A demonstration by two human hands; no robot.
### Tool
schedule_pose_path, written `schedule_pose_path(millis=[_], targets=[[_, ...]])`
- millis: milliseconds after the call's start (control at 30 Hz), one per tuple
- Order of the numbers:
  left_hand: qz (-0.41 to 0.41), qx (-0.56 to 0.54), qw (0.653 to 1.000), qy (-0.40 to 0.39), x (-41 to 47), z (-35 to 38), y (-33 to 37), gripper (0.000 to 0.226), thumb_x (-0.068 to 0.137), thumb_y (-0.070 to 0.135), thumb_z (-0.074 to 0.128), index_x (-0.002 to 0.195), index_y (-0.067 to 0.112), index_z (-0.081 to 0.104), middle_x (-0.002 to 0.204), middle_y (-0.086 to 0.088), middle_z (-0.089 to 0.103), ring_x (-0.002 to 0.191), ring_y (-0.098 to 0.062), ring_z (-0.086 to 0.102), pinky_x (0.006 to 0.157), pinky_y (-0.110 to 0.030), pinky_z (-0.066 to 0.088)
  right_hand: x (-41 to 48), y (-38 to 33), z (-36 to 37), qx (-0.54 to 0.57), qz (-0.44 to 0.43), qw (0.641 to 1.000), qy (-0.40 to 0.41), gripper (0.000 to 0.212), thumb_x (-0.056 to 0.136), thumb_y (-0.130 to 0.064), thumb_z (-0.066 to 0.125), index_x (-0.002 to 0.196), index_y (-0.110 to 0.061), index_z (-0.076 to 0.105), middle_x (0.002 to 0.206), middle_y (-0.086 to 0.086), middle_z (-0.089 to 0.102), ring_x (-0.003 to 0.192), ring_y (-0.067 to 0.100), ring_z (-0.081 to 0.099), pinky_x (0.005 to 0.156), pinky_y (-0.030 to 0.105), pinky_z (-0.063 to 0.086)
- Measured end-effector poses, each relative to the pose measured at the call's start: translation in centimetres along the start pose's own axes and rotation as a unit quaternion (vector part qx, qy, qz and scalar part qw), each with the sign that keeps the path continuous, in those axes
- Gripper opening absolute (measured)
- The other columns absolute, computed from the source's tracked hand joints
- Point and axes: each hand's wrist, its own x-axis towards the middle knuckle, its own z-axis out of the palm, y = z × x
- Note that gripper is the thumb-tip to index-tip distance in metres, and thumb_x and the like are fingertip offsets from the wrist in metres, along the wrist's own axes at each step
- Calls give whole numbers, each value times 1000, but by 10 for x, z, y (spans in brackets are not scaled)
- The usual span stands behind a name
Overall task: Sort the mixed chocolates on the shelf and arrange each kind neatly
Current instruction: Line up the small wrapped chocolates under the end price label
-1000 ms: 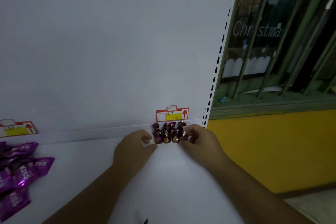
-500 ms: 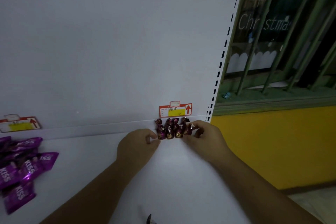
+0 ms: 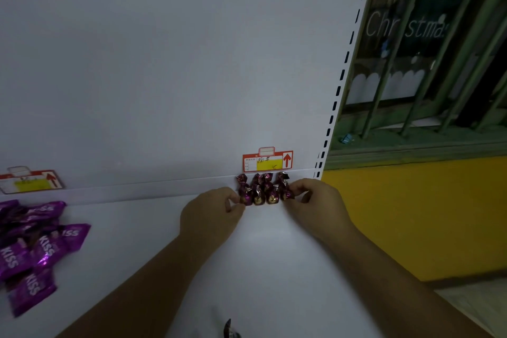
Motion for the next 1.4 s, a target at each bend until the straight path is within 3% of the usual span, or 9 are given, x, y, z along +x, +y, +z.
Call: schedule_pose_path(millis=[200,500,767,1033,1233,1333,1400], targets=[[5,23,1000,8,1,0,3,9,85,40,58,86,31,58,62,12,46,69,-9,49,60,-23,32,2,-2,4,-33,-13,999,-5,28,78,-24,71,65,-42,54,71,-17,61,59,1,50,57,22,40],[2,58,998,39,0,7,16,33,75,64,57,85,32,52,59,16,43,67,-6,51,58,-22,31,3,-2,2,-34,2,999,-2,11,74,-35,74,80,-37,64,71,-12,59,68,6,53,64,29,46],[-3,52,998,38,1,9,15,34,75,61,59,80,32,43,58,18,39,66,-7,48,62,-22,32,5,-2,2,-8,12,1000,18,15,72,-29,77,82,-33,68,70,-12,62,63,3,53,62,27,47],[-54,-28,997,51,2,7,15,45,71,52,67,82,20,37,64,7,47,56,-12,44,57,-27,31,-3,-2,-4,65,-6,996,67,19,80,-22,69,64,-20,59,56,-4,48,52,8,40,52,26,34],[-71,-129,988,42,0,-6,8,30,73,11,60,64,21,33,62,5,43,60,-17,40,56,-28,33,-19,-14,0,71,-107,990,-53,26,79,-17,73,58,-19,57,47,-11,41,46,3,36,53,24,33],[-14,-140,987,-80,-21,-31,1,27,70,0,60,62,20,44,62,3,47,59,-16,43,60,-29,38,-32,-33,-1,37,-112,979,-166,20,79,-21,73,62,-21,62,52,-9,49,47,3,41,52,22,38],[-2,-162,971,-178,-50,-58,-5,21,66,2,65,64,20,54,65,1,55,59,-12,48,61,-27,43,-48,-49,-6,17,-128,948,-291,10,78,-18,74,74,-26,69,57,-11,56,50,2,48,53,20,42]])
